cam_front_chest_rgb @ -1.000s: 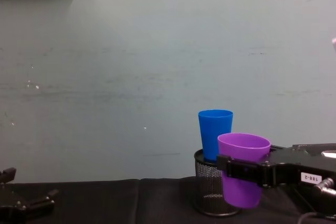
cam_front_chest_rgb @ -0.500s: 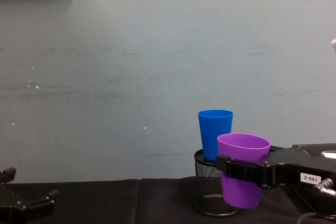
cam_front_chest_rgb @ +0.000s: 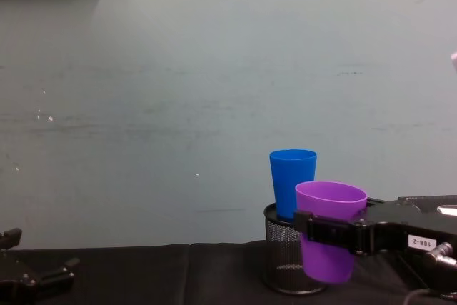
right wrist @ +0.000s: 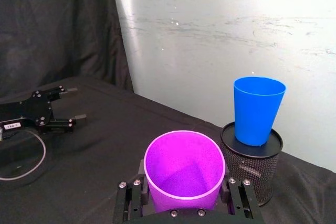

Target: Pick up one cup with a gripper and tap it against the other cup.

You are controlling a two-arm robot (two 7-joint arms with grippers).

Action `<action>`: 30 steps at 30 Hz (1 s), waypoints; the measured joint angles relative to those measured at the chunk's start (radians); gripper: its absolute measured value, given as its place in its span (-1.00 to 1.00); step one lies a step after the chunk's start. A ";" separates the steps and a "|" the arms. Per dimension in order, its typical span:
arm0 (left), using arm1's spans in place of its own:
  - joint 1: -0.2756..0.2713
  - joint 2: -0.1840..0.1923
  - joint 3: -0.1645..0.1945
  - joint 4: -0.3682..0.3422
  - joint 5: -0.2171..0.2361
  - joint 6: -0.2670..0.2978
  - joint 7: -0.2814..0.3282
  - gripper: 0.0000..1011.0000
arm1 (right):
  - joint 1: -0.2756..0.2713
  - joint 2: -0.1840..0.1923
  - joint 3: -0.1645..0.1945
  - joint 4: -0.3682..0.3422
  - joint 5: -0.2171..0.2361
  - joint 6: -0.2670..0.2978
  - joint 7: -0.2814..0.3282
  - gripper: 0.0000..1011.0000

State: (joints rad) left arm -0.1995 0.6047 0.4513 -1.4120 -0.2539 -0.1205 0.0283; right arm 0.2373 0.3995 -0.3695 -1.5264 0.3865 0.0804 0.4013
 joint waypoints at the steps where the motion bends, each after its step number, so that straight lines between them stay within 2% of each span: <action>1: 0.000 0.000 0.000 0.000 0.000 0.000 0.000 0.98 | 0.000 0.000 0.000 0.000 0.000 0.000 0.000 0.46; 30: 0.000 0.000 0.000 0.000 0.000 0.000 0.000 0.98 | 0.000 0.000 0.000 0.000 0.000 -0.001 0.001 0.46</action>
State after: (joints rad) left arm -0.1995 0.6047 0.4514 -1.4120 -0.2539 -0.1205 0.0283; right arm 0.2373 0.3995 -0.3695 -1.5262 0.3864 0.0798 0.4022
